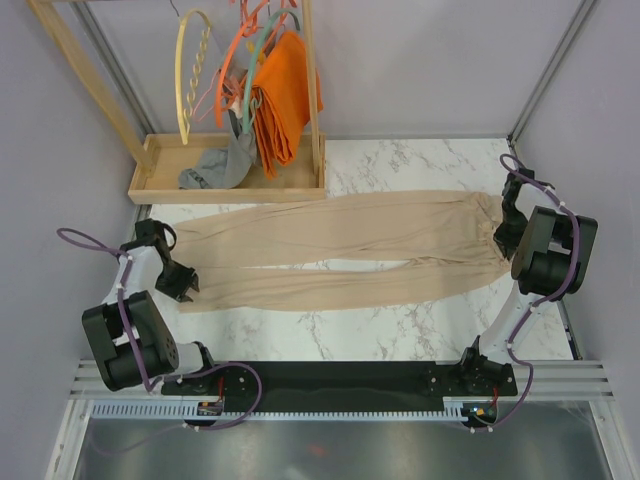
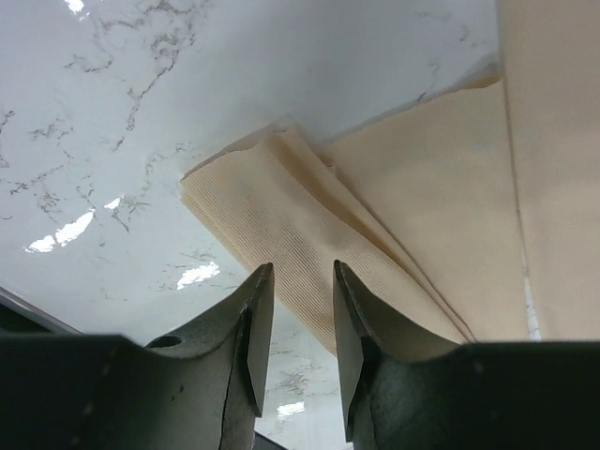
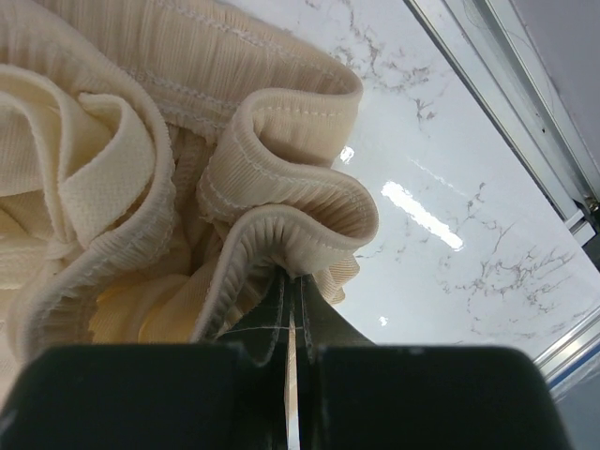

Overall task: Place the trousers on the hanger
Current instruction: Fold the trousers at the center of the board.

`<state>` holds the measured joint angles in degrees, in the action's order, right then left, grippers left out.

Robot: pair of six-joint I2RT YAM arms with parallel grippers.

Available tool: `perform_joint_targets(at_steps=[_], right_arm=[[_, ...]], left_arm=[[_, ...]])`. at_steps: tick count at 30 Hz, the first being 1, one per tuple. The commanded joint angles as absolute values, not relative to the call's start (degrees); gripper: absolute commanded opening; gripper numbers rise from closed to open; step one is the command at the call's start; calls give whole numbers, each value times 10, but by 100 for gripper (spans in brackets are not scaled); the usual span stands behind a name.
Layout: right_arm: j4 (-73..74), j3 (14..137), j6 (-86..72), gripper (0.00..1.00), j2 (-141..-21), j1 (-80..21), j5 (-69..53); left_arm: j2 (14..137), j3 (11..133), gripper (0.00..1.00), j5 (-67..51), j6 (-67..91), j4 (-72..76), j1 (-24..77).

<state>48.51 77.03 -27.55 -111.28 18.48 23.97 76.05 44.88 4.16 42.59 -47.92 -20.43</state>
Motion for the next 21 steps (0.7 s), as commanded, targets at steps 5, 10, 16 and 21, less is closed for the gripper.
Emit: perform_joint_targets(at_steps=[5,10,16,21], right_arm=[[483,787,-287,0,-1105,192,222],[483,791,-287,0,-1105,193,220],[483,789,-287,0,-1104,192,224],[483,789,-286,0,-1103,192,229]], left_arm=[[796,425,39,47,437,-448,-203],[804,423,36,58,435,-445,-204],[811,430,20,58,430,-443,-203],[800,430,2,68,427,-446,-204]])
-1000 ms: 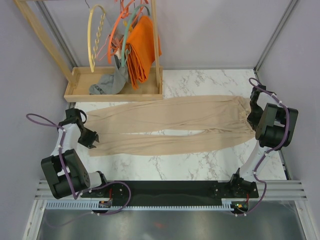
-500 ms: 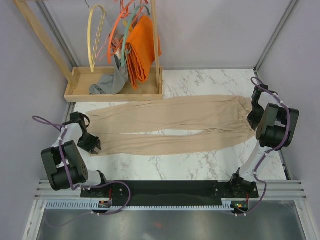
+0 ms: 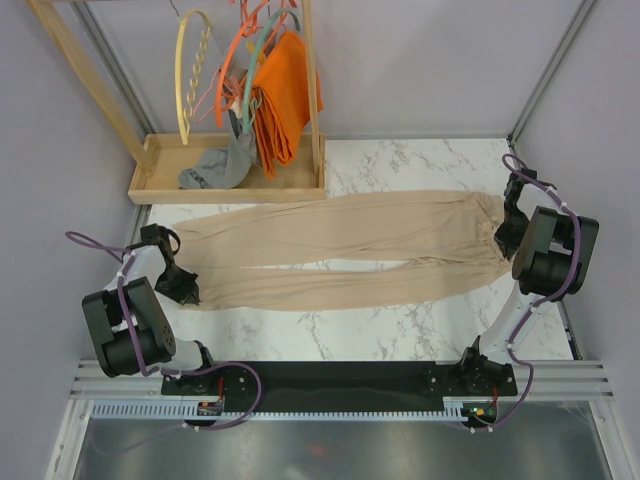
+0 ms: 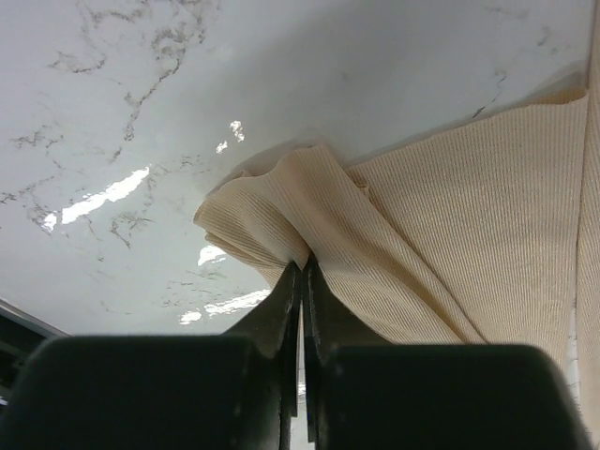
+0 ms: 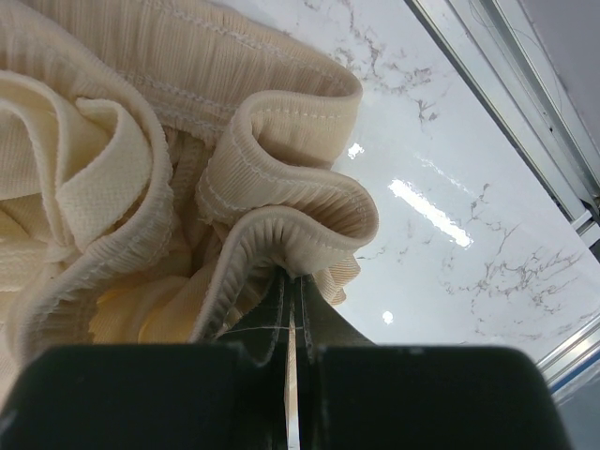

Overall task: Place the trousers on the hanger
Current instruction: Fold the trousers at the center of the board.

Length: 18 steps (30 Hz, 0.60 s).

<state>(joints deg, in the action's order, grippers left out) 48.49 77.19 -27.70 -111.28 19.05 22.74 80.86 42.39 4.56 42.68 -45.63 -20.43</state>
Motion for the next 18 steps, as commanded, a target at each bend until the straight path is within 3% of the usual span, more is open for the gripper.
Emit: perform_joint_targets(at_steps=[1,18], right_arm=[[482,790,-284,0,-1103,192,230],[502,818,-272,0,-1118,192,279]], left_arm=[[795,432,2,69,427,-451,-203],[730,490,2,93,437,-517,-203]])
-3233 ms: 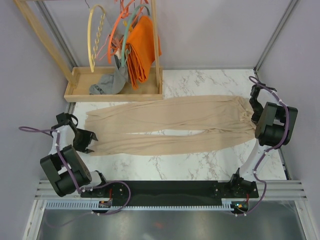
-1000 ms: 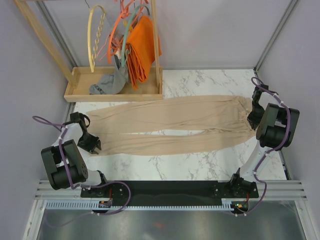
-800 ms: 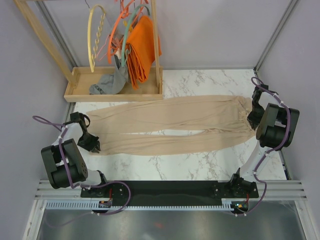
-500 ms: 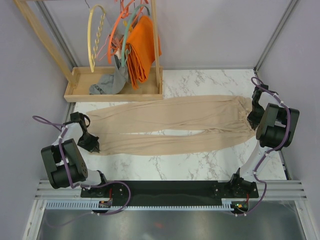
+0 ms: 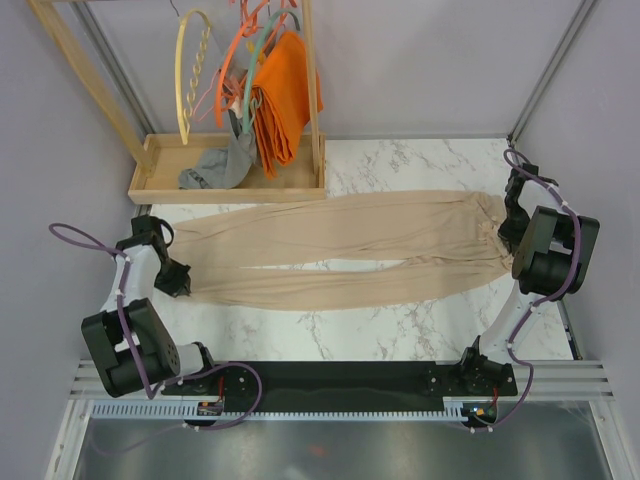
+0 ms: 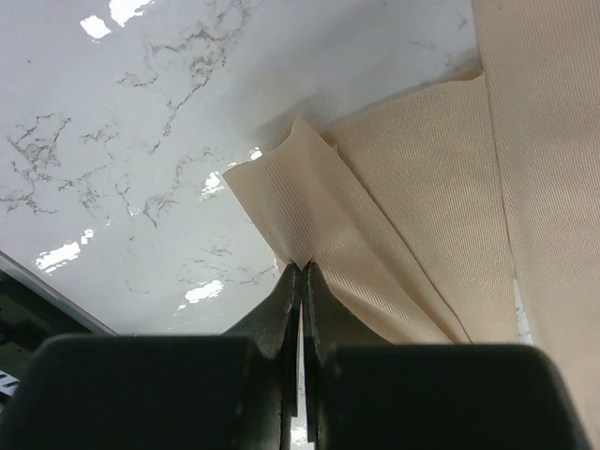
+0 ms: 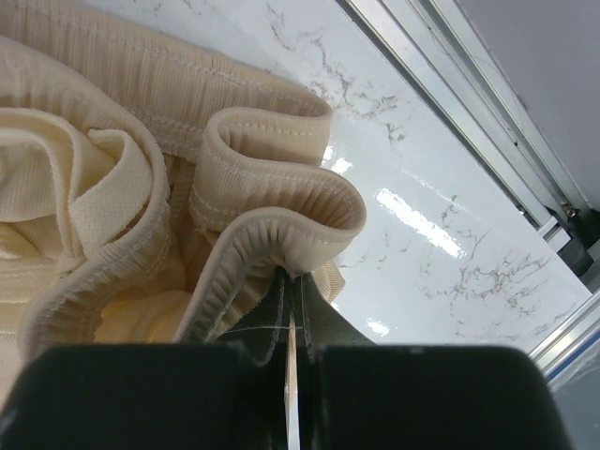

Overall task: Place the trousers on the hanger
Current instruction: Fold the trousers at the center of the board.

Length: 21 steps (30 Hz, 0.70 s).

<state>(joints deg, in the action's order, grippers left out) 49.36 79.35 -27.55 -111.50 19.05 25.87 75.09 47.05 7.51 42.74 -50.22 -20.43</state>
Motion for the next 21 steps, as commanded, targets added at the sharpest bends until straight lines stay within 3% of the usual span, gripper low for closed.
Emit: perform_joint_targets(at_steps=[1,15,18,21], right_arm=[[502,820,-272,0,-1119,192,280],[501,824,-271,0,-1126,192,270],[500,827,-272,0,-1128,192,266],[501,831,-272,0,-1131,192,266]], left_arm=[[727,490,2,92,436,-518,-203],[820,535,6,57,386,-468,-203],[823,535,28,54,386,-468,-203],[815,522,33,37,391,-460,-201]])
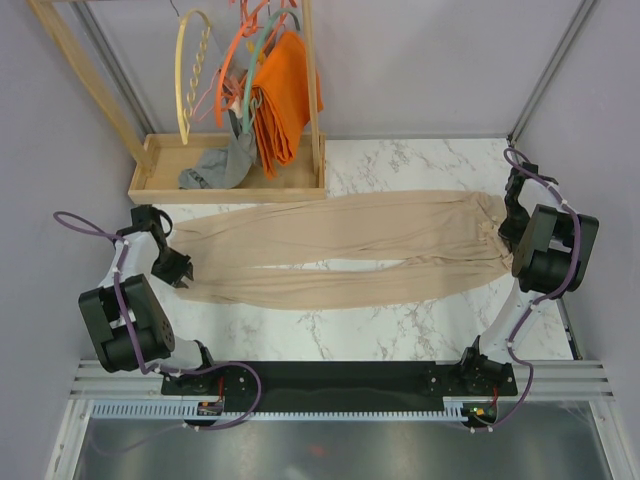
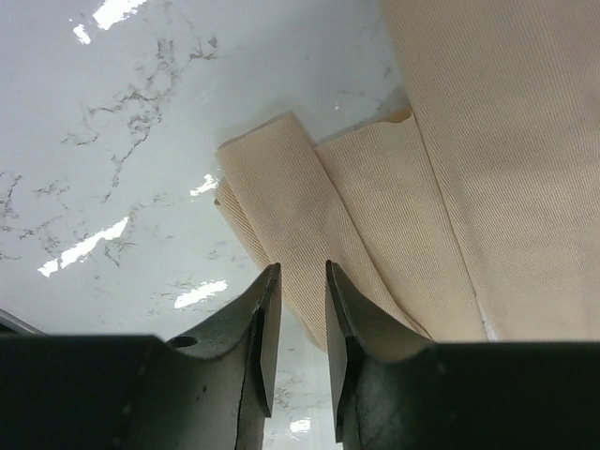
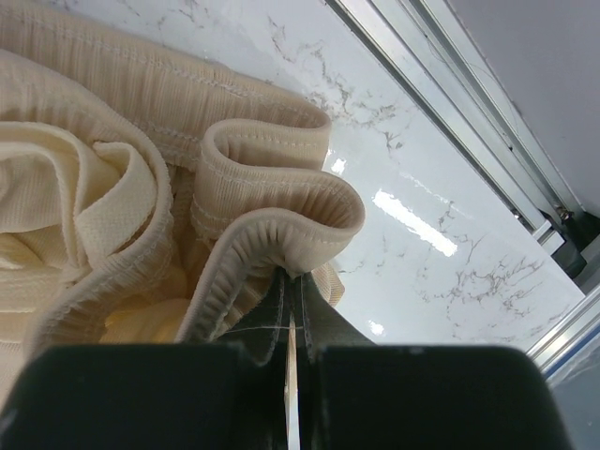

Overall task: Place the trousers on the hanger
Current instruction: Fold the trousers at the center of the board.

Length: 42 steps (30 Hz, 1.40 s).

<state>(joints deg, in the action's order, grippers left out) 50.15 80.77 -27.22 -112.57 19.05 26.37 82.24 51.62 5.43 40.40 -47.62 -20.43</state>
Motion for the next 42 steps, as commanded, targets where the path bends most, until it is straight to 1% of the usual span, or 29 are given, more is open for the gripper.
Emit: perform_joint_targets(at_steps=[1,9,14,19,24,27,29,30,35,42], right_arm=[[500,830,-272,0,-1133,192,265],[500,834,-274,0,-1136,192,259],[499,835,-276,0,-1137,192,256],[499,835,-276,0,-1137,192,257],[498,834,-275,0,-1140,192,256],[498,834,-276,0,-1142,192,257],[499,835,-274,0,-1142,192,256],[499,838,-274,0,-1142,192,256],[499,841,-273,0,-1144,192,254],[499,842,-274,0,-1148,192,253]], left_arm=[[815,520,33,30,389,-459,-201],[823,504,29,5,390,-455,-191],[848,499,25,3,398,-445,-184],[863,493,29,-13,405,-439,-168],[879,481,29,-13,409,-427,-162],[889,481,22,-11,409,-422,-162],[887,484,10,-4,408,-424,-161],[882,484,2,-3,408,-424,-162],[824,476,2,23,413,-436,-162],[804,486,2,30,420,-458,-161]])
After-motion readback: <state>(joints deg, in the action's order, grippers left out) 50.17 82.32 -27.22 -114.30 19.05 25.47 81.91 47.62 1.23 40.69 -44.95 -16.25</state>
